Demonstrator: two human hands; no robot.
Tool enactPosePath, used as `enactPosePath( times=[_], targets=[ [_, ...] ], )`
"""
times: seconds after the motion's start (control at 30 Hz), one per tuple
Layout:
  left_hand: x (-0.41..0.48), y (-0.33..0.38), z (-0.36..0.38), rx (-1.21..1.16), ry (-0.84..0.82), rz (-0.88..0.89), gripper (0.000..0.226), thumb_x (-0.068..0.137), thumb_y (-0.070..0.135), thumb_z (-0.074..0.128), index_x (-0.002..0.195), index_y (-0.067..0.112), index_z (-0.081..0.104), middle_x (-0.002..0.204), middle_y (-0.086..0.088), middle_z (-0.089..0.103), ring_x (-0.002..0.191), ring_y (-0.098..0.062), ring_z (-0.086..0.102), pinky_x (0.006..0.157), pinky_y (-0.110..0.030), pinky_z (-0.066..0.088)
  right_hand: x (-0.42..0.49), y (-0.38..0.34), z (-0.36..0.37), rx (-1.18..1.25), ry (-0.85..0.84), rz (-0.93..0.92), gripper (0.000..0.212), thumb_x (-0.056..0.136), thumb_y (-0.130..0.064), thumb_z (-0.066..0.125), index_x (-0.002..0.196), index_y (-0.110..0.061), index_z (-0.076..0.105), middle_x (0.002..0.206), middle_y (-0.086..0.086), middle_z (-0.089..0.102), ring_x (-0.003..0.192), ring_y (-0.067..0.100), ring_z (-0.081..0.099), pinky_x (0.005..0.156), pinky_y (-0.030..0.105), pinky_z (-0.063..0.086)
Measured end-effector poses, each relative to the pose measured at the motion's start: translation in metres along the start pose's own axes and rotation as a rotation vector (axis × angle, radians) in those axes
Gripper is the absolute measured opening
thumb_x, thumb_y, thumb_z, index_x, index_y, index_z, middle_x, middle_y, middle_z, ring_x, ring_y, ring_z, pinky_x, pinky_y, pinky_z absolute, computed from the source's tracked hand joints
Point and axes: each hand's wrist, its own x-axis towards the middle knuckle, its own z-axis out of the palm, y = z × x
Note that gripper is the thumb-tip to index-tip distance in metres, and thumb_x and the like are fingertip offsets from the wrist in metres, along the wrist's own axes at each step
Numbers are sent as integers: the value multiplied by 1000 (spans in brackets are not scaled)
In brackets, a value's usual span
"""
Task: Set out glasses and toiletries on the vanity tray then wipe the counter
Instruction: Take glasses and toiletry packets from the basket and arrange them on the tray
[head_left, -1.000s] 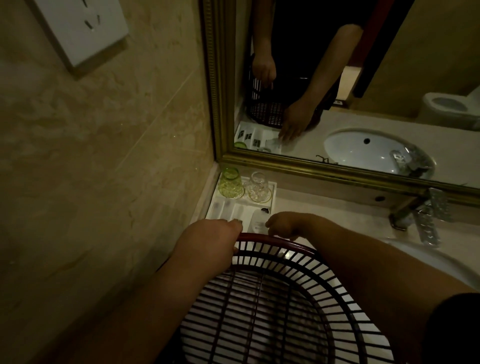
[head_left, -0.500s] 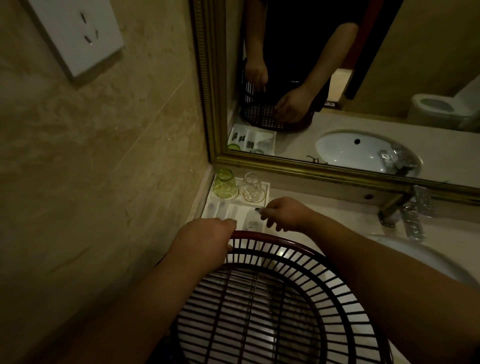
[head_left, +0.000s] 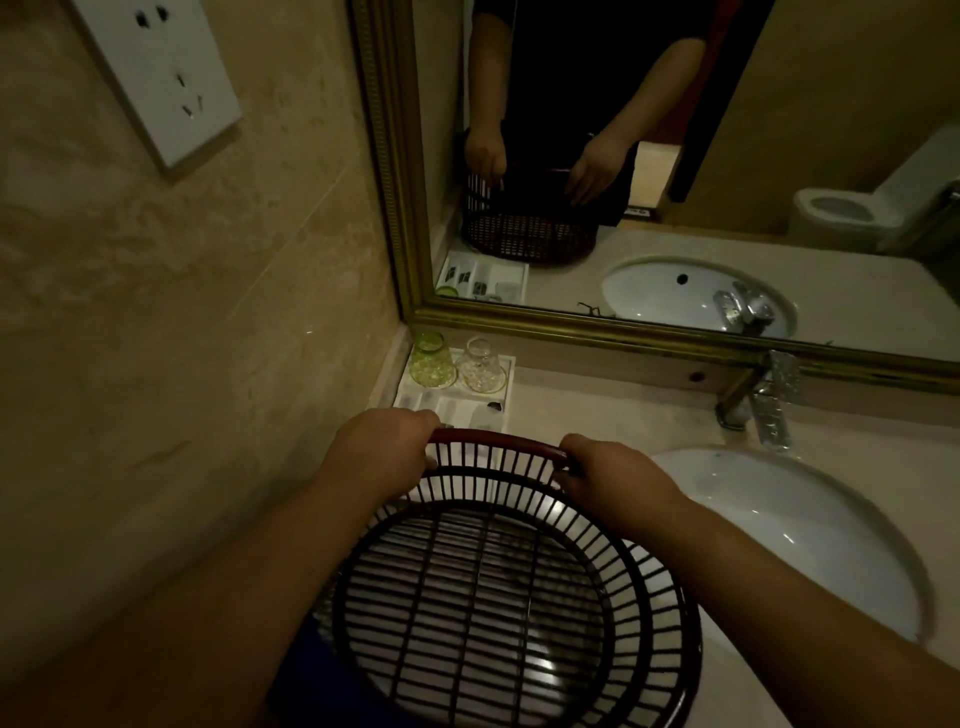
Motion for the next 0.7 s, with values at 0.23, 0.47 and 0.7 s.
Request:
enactPosePath(
  times=[0.23,0.47,0.7],
  targets=[
    [3,0,1,2,-15,34,36,82,47,71,82,30,40,86,2,63,78,-22,60,57,-31,38,-25,16,21,-137,225,62,24,100,-54,48,97,-30,48,67,-10,50,60,14,55,55,32,49],
    [5,-5,7,29,19,59,33,82,48,72,88,28,47,84,2,63,75,-22,61,56,-31,39,-12,8,21,-162,199,49,33,96,-61,49,100,-28,51,72,-8,52,66,17,57,56,32,47],
    [5,-6,10,44,22,58,31,82,48,71,94,28,51,86,2,63,77,-23,62,59,-33,46,28,-41,15,-219,114,-18,39,86,-60,66,105,-26,60,86,-3,62,81,24,62,63,33,43]
  ],
)
